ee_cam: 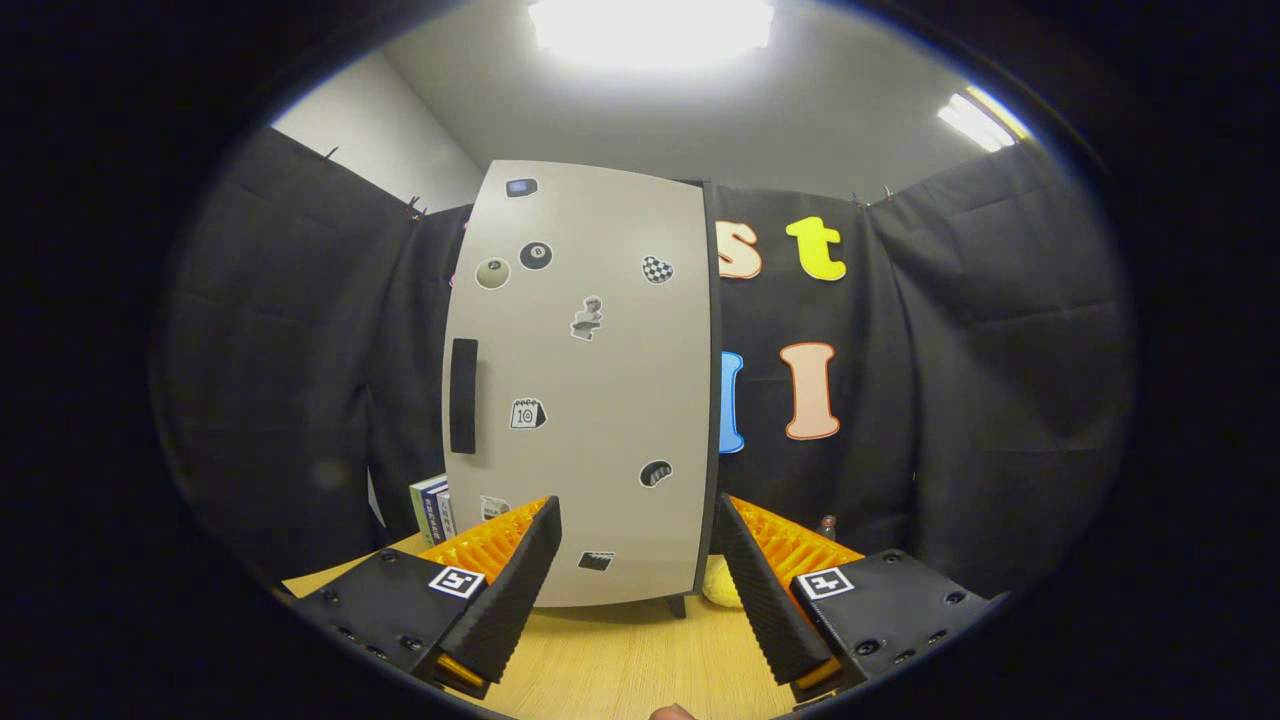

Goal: Open the shoe cabinet door, grab the shoes and put them into the shoe cabinet, then close the shoe cabinet door.

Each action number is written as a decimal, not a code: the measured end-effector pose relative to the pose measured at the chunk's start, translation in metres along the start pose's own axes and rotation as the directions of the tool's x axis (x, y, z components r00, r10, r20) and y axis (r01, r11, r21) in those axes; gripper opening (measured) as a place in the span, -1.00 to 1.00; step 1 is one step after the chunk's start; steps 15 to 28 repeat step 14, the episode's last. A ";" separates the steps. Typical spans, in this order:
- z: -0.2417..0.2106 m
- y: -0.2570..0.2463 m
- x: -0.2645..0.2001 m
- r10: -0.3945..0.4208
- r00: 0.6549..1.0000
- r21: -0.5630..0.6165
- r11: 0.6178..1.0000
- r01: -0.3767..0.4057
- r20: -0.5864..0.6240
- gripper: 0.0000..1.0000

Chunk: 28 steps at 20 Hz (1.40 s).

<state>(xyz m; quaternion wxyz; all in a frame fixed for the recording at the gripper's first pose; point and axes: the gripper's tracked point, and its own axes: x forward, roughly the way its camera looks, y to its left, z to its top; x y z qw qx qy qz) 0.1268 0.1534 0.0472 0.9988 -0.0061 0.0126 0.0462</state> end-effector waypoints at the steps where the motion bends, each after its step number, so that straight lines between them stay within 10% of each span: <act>1: -0.004 -0.002 -0.003 -0.001 1.000 0.001 1.000 0.001 -0.001 0.95; 28: -0.034 -0.007 -0.013 0.013 1.000 -0.039 0.999 -0.013 -0.003 0.95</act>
